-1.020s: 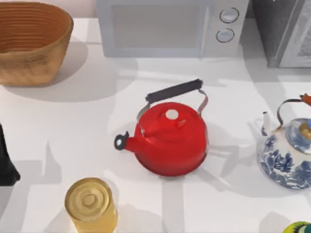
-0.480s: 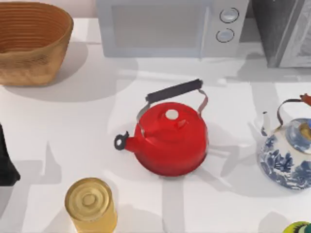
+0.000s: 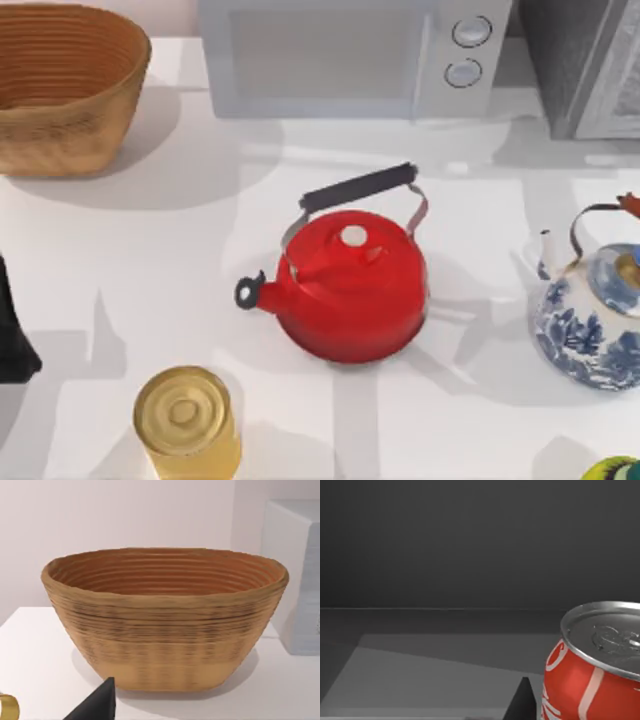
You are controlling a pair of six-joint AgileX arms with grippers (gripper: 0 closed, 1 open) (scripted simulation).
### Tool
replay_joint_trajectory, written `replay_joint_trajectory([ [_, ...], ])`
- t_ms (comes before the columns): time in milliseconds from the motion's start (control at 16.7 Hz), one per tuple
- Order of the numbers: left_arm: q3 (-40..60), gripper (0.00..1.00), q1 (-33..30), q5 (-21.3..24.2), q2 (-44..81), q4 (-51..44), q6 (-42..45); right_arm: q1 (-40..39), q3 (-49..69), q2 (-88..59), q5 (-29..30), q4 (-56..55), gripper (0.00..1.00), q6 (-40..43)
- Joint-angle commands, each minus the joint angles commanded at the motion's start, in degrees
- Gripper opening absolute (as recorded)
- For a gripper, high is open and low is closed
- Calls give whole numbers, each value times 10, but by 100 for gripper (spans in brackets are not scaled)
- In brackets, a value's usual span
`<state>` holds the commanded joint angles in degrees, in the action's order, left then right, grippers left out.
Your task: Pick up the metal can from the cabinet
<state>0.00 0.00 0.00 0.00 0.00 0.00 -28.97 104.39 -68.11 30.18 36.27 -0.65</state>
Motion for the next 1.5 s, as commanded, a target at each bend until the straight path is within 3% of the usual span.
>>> replay_joint_trajectory([
  [360,0,100,0,0,0,0,0,50,-194,117,-54,-62,0,1],
  [1140,0,100,0,0,0,0,0,238,-885,568,-252,-304,0,4],
  [1500,0,100,0,0,0,0,0,288,-1039,678,-300,-361,0,6],
])
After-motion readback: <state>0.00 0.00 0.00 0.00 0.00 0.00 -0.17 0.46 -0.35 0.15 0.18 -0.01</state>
